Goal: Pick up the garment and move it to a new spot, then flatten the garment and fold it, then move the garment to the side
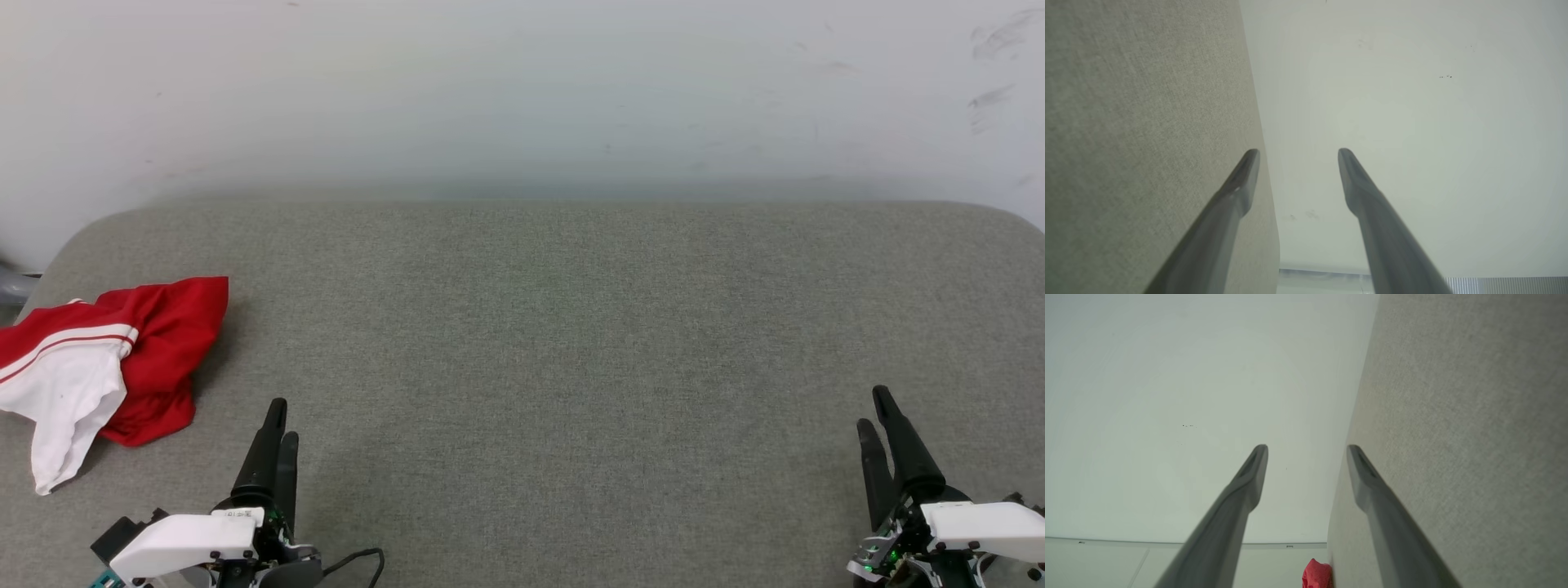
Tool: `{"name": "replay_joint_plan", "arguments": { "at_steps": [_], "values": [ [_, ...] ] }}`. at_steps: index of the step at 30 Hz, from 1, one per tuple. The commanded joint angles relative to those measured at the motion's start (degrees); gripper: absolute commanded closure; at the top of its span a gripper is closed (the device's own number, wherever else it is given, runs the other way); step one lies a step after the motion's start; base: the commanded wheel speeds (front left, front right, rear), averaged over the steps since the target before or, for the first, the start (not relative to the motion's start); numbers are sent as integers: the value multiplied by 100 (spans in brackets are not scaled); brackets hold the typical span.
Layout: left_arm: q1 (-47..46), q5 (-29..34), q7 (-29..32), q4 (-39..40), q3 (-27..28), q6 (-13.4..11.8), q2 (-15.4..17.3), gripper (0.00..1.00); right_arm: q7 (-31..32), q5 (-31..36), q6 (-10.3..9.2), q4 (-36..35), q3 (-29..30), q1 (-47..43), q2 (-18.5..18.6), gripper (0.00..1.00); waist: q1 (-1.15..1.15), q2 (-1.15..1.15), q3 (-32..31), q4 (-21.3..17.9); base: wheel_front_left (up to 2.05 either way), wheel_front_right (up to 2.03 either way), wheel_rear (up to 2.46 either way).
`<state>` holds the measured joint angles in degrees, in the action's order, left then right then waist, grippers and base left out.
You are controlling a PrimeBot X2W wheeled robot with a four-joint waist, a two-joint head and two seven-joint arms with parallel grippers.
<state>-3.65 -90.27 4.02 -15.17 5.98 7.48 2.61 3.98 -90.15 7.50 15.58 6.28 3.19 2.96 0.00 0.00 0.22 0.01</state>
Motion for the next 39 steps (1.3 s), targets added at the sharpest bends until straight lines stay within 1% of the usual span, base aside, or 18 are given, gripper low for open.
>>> {"name": "replay_joint_plan", "arguments": {
  "at_steps": [1,8,10,11,28,39],
  "values": [
    [-76,201,-95,136,48,0,15,0,-88,253,0,-175,20,48,0,0,0,0,0,1,0,0,0],
    [-96,865,-278,299,167,-40,16,0,-271,1034,0,-411,86,12,-1,0,0,0,3,5,0,0,0],
    [-100,1098,-325,386,175,-91,17,0,-320,1218,0,-470,109,2,-1,0,0,0,6,7,0,0,0],
    [-100,1098,-325,386,175,-91,17,0,-320,1218,0,-470,109,2,-1,0,0,0,6,7,0,0,0],
    [-5,3155,-706,1053,-131,-759,21,0,-701,3336,-1,-1081,66,-112,-3,0,0,0,21,19,0,0,0],
    [47,4465,-918,1181,-356,-1023,23,0,-913,4636,-1,-1232,-65,-212,-5,0,0,0,23,24,0,0,0]
  ]
}}
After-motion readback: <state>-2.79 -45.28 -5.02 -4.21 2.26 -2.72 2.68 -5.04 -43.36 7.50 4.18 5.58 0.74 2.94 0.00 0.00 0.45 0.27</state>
